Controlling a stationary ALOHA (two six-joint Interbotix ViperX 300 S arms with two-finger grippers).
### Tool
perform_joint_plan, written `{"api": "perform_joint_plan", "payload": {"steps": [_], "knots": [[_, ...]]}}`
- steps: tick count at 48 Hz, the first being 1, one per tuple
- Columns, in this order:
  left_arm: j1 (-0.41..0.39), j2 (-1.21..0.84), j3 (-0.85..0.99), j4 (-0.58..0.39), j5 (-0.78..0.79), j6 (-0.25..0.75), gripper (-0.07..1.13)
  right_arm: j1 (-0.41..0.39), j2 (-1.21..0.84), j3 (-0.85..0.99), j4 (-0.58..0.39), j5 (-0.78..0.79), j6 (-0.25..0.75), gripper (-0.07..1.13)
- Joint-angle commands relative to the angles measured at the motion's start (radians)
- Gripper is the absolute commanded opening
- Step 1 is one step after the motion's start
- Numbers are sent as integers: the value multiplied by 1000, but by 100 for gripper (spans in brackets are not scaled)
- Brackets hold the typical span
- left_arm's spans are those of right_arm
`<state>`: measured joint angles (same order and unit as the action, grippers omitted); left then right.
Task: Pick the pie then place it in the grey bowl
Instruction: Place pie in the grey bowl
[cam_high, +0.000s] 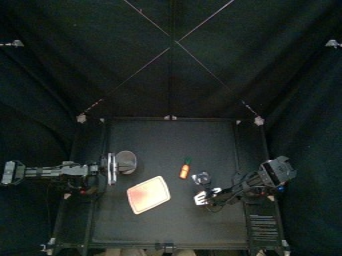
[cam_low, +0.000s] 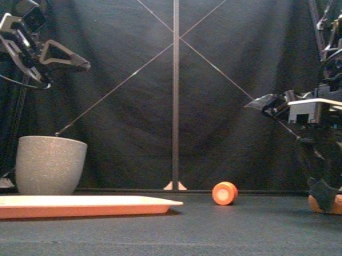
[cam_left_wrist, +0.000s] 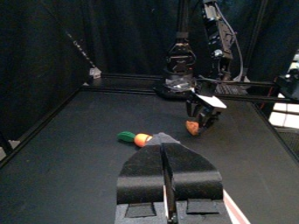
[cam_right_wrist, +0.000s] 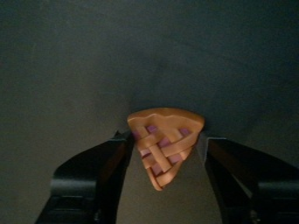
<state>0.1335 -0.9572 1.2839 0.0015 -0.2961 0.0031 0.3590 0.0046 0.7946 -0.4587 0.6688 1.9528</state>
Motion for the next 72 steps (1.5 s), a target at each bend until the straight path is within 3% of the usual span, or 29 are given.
{"api": "perform_joint_plan", "payload": {"steps": [1, 7, 15, 24, 30, 42, 60, 67, 72], "knots": [[3, 3, -15, -2, -8, 2, -2, -5, -17, -23, -11, -2, -2, 65], [2, 5, -18, -3, -11, 0, -2, -15, -34, -64, -104, 11, -3, 56], [-5, 3, -28, 0, -29, 0, -2, -92, -67, -161, -436, 89, 6, 56], [-8, 3, -37, 23, -66, 2, -2, -249, -46, -321, -905, 72, 20, 56], [-28, 3, -37, 32, -83, 0, -2, -345, 31, -436, -1071, -18, 26, 56], [-54, 0, -38, 63, -83, 0, -2, -468, 290, -721, -1129, -307, 14, 57], [-106, -5, -41, 147, -87, 0, -2, -520, 497, -1015, -1135, -568, 11, 59], [-106, -5, -41, 149, -87, 0, -2, -538, 532, -1072, -1115, -640, 11, 68], [-106, -5, -41, 149, -87, 0, -2, -543, 569, -1111, -1086, -699, 5, 83]]}}
